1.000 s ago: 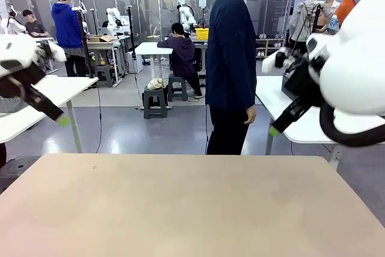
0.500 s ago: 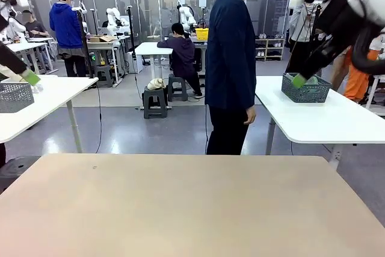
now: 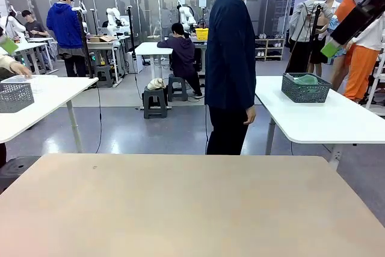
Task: Fold the towels and place them in the basket.
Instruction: When a person lays out a Towel with hook on the table, fold it in half twice.
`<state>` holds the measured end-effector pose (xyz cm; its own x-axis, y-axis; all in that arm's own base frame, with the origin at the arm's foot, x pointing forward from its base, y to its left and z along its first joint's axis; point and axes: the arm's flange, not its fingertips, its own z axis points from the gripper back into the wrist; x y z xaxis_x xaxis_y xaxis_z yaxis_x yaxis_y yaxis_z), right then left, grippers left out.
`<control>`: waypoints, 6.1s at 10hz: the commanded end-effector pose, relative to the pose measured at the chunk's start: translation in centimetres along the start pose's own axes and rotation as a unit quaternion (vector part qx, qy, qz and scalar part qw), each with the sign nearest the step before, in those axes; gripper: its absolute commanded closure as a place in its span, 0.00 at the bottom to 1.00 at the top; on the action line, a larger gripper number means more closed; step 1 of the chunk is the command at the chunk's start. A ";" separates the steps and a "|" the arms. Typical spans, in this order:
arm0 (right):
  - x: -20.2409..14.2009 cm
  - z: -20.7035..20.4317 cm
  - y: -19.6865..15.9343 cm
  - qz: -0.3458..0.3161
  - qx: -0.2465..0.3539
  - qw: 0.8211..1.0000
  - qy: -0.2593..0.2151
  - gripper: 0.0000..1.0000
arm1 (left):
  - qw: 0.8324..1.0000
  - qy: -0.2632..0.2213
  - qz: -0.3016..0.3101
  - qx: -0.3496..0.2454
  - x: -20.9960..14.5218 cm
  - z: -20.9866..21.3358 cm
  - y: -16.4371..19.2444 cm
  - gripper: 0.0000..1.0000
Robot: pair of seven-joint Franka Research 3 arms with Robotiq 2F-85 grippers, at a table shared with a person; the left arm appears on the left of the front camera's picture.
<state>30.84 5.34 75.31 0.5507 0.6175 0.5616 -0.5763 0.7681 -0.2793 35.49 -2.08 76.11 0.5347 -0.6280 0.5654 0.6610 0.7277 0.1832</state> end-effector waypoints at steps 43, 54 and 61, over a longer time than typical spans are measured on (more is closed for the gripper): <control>-4.1 7.3 2.0 -0.009 0.083 0.996 -0.036 0.00 | 0.999 -0.007 -0.030 -0.045 -3.7 6.7 -2.7 0.00; -4.1 7.3 2.0 -0.009 0.083 0.996 -0.036 0.00 | 0.999 -0.007 -0.030 -0.045 -3.7 6.7 -2.7 0.00; -4.1 7.3 2.0 -0.009 0.083 0.996 -0.036 0.00 | 0.999 -0.007 -0.030 -0.045 -3.7 6.7 -2.7 0.00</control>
<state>22.88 3.19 78.23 0.5248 0.5874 0.6161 -0.6608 0.7374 -0.1402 28.29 0.18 78.89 0.4893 -0.6645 0.5648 0.7345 0.6632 0.1439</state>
